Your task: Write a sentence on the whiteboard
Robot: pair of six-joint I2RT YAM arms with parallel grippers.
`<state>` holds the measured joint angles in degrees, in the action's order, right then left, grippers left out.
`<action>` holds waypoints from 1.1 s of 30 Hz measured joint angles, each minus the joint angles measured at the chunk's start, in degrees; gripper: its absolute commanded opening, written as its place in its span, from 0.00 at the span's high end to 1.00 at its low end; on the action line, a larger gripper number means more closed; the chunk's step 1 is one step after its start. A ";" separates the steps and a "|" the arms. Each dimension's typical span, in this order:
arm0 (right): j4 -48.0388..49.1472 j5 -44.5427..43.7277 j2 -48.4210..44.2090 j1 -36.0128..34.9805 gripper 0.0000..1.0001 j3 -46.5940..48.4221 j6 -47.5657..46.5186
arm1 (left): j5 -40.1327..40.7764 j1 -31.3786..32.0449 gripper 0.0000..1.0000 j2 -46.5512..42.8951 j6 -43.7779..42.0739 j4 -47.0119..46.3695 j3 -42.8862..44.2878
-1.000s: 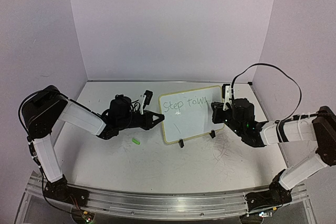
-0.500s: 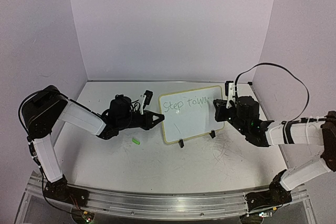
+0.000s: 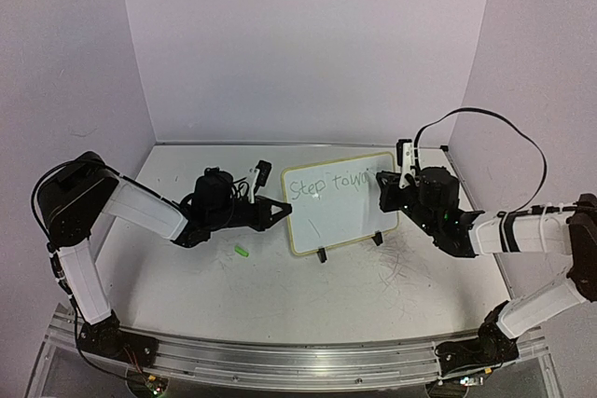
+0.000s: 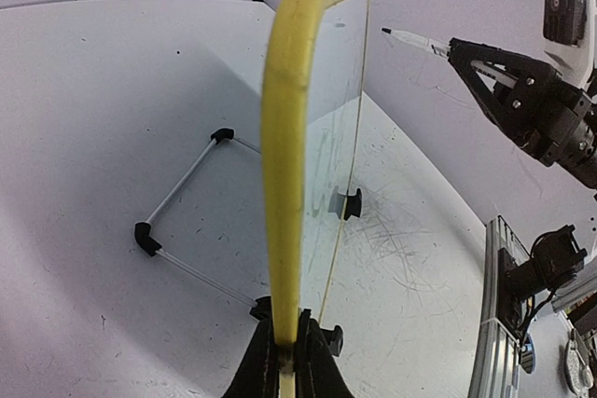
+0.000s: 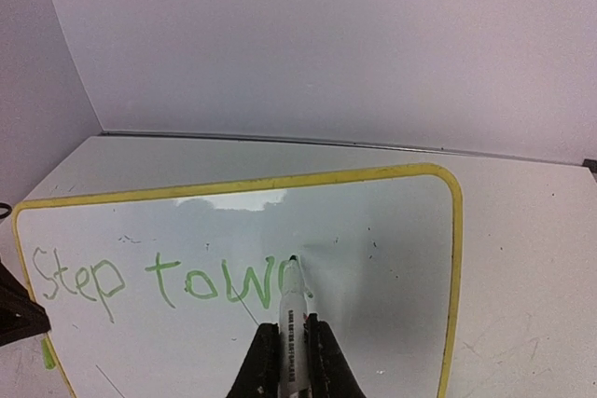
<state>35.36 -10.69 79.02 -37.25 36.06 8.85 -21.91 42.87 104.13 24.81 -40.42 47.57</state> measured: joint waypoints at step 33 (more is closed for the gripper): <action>0.53 -1.47 2.53 0.74 1.00 -0.97 1.35 | 0.00 0.00 1.00 -0.15 -0.60 0.45 0.00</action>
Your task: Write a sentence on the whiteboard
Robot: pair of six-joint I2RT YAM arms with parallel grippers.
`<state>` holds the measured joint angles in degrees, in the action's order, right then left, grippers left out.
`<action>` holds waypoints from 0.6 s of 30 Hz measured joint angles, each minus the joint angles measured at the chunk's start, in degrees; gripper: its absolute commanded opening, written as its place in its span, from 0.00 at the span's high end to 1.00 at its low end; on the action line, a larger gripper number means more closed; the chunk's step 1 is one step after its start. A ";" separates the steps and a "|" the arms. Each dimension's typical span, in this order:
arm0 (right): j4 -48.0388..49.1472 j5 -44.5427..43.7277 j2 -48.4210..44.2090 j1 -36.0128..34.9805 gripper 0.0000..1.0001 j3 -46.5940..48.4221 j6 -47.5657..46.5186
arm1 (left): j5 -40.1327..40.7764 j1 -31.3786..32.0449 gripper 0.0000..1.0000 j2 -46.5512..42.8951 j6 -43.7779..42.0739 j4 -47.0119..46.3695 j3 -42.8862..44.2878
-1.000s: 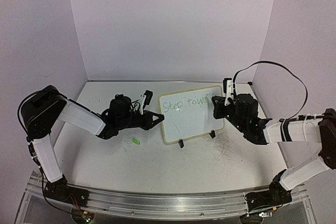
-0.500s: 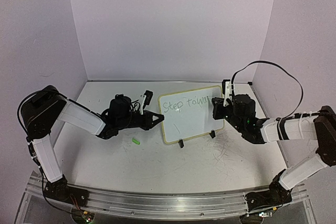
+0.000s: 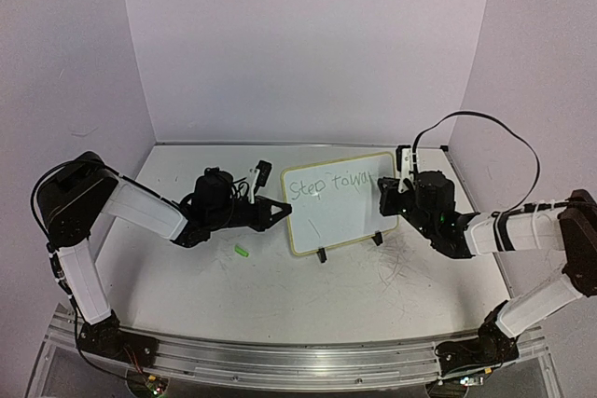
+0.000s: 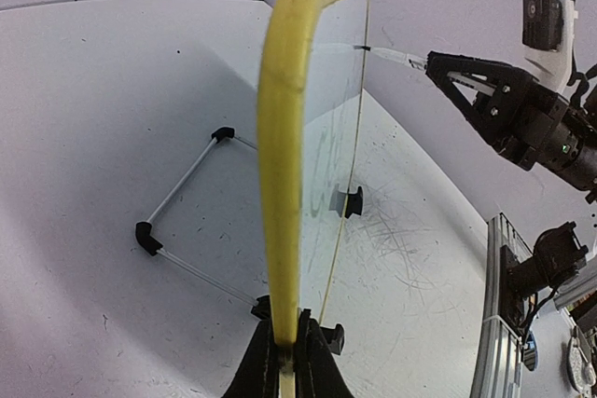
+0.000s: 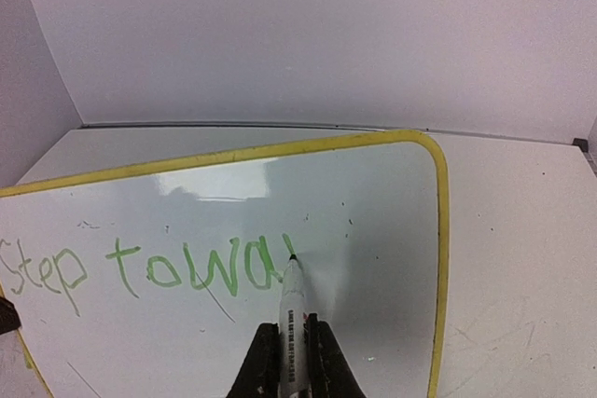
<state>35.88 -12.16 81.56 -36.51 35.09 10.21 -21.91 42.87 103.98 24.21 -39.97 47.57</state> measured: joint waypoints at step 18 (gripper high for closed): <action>-0.13 -0.18 0.17 0.00 1.00 -0.88 0.96 | 0.00 0.00 1.00 0.00 0.06 -0.01 0.00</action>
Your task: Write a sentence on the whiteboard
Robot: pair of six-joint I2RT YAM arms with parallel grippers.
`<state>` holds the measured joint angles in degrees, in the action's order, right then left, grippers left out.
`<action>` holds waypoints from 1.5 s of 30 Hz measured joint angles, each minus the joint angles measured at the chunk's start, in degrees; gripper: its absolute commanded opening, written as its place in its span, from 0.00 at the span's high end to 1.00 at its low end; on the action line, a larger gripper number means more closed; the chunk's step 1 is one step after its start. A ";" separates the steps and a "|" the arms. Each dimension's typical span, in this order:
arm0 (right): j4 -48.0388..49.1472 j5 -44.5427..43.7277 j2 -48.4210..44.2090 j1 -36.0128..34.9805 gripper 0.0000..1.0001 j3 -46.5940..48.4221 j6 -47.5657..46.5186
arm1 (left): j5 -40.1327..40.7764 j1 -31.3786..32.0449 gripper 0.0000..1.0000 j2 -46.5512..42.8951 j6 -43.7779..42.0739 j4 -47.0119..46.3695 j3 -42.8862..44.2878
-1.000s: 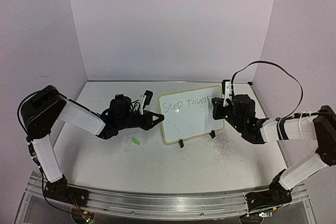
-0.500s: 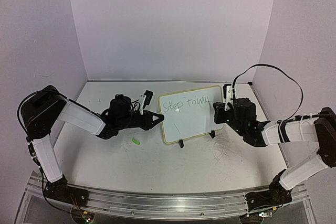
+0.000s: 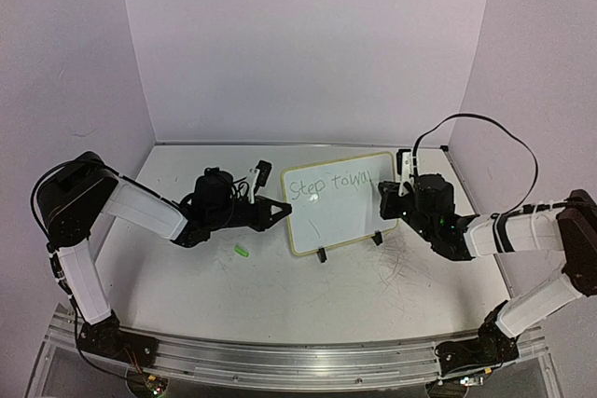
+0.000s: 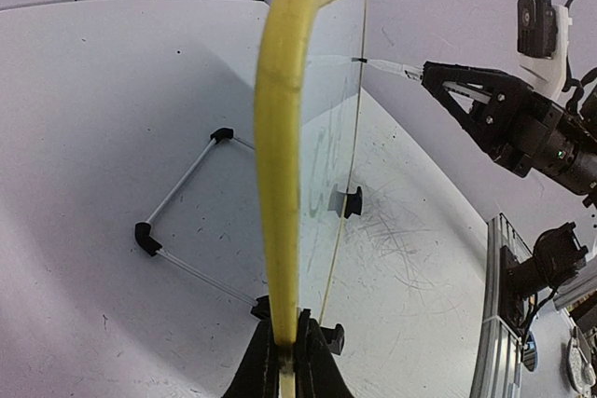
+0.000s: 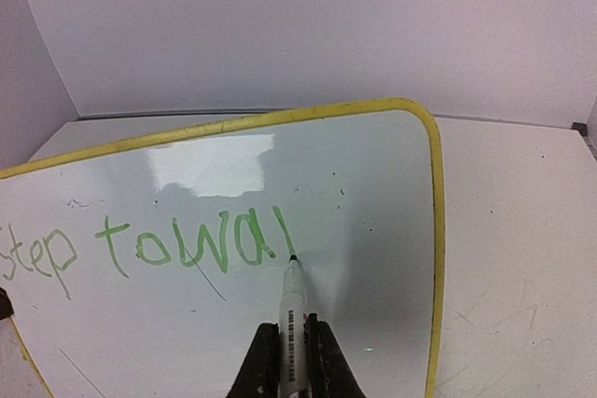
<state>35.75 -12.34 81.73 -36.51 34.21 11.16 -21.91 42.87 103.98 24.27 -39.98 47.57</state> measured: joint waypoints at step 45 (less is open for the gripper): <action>2.20 4.27 -0.63 4.94 1.00 -1.44 2.22 | 0.00 0.00 1.00 -0.11 -0.06 0.43 0.00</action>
<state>37.96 -8.07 81.10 -31.57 32.77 13.38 -21.91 42.87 103.88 24.21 -39.55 47.57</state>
